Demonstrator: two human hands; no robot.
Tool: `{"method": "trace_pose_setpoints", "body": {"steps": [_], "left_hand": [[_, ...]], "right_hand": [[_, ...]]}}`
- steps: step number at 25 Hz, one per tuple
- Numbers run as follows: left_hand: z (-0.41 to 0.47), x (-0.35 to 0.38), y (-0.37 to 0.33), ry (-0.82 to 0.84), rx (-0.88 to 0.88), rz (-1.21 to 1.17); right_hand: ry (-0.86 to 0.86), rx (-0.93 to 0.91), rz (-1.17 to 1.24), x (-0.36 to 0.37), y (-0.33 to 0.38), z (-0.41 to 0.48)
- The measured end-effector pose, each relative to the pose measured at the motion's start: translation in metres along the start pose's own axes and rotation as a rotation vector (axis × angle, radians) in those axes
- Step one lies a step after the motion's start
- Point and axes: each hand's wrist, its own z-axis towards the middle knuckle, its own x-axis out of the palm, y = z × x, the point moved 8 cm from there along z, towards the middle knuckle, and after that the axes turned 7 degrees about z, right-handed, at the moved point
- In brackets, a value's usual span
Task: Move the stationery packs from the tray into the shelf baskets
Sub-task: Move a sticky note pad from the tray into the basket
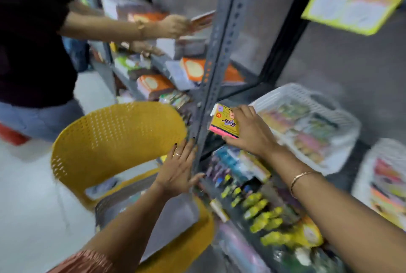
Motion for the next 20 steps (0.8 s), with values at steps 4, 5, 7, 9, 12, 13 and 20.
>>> {"method": "trace_pose_setpoints", "body": {"steps": [4,5,7,9,12,13,20], "left_hand": [[0.061,-0.075,-0.096,-0.136,0.214,-0.017],[0.069,-0.086,-0.122,-0.153,0.272,-0.024],[0.08,-0.101,-0.175,-0.171,0.38,-0.038],[0.088,-0.11,-0.227,-0.17,0.471,-0.031],[0.093,-0.108,-0.287,-0.129,0.584,-0.013],[0.092,-0.102,-0.305,-0.104,0.618,-0.007],[0.089,-0.043,-0.346,-0.001,0.623,-0.125]], "right_hand": [[-0.17,0.195,-0.062,-0.126,-0.061,-0.051],[-0.182,0.251,-0.08,-0.147,-0.078,-0.069],[-0.186,0.376,-0.115,-0.18,-0.112,-0.11],[-0.159,0.512,-0.138,-0.2,-0.147,-0.157],[-0.1,0.67,-0.165,-0.209,-0.185,-0.227],[-0.081,0.715,-0.173,-0.209,-0.196,-0.252],[0.169,0.991,-0.079,-0.163,-0.246,-0.376]]}}
